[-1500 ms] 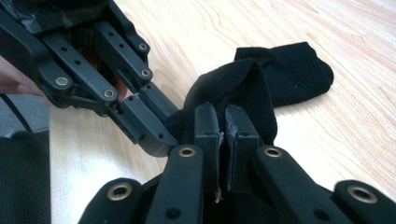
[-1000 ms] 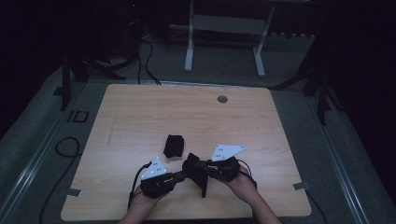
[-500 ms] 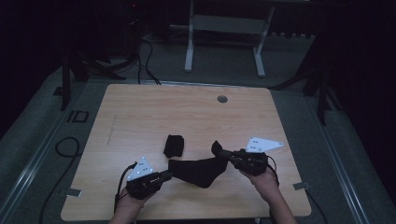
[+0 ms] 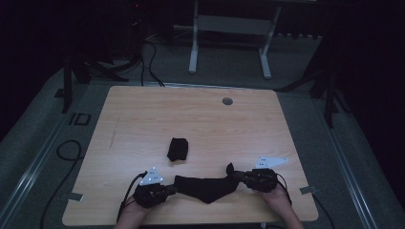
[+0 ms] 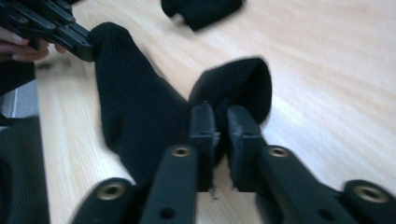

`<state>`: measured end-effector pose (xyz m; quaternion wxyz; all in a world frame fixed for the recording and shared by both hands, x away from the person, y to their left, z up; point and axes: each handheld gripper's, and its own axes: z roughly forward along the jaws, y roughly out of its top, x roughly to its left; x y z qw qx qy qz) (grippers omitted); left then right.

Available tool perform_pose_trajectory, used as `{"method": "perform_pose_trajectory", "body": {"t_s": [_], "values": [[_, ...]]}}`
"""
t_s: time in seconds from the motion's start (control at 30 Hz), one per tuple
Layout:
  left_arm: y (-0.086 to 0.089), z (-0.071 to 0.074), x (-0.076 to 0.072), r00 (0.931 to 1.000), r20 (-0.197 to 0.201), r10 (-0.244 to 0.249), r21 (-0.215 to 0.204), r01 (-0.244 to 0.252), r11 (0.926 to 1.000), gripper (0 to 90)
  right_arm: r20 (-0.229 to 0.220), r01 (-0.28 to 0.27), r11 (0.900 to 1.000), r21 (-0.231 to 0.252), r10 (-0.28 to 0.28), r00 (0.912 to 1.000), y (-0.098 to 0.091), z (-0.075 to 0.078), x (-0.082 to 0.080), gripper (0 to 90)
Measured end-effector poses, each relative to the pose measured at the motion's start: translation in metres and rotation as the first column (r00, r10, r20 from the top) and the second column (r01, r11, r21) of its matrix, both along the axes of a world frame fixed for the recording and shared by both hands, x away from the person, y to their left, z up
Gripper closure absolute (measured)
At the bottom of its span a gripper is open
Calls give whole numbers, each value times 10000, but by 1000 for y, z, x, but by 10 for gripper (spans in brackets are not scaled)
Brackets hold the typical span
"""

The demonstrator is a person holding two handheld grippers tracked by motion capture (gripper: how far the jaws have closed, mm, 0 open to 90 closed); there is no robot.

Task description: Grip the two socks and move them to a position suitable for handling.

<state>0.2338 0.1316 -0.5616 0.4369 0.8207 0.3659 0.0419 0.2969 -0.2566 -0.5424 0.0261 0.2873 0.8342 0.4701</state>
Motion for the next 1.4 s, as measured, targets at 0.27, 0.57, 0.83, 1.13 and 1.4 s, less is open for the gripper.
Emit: {"method": "perform_pose_trajectory", "body": {"t_s": [0.27,0.57,0.83,1.13,1.4], "values": [[7,2,-1,9997,47,248,71,-248,9997,818,-474,530,9968,-605,-559,9973,-24,-7,-2,606],[22,18,3,9906,706,1169,-238,-1155,9930,646,639,1351,9869,-884,-1298,9895,-31,18,0,860],[-11,11,12,9968,790,86,461,-123,9989,898,574,529,9870,-1519,-447,9974,8,6,13,899],[-12,-7,24,9989,451,-88,1243,31,9922,898,195,285,9718,-2342,-246,9995,9,-17,11,898],[-8,-9,27,9977,604,-311,1167,239,9929,897,198,425,9743,-2212,-391,9990,1,-19,-11,893]]}}
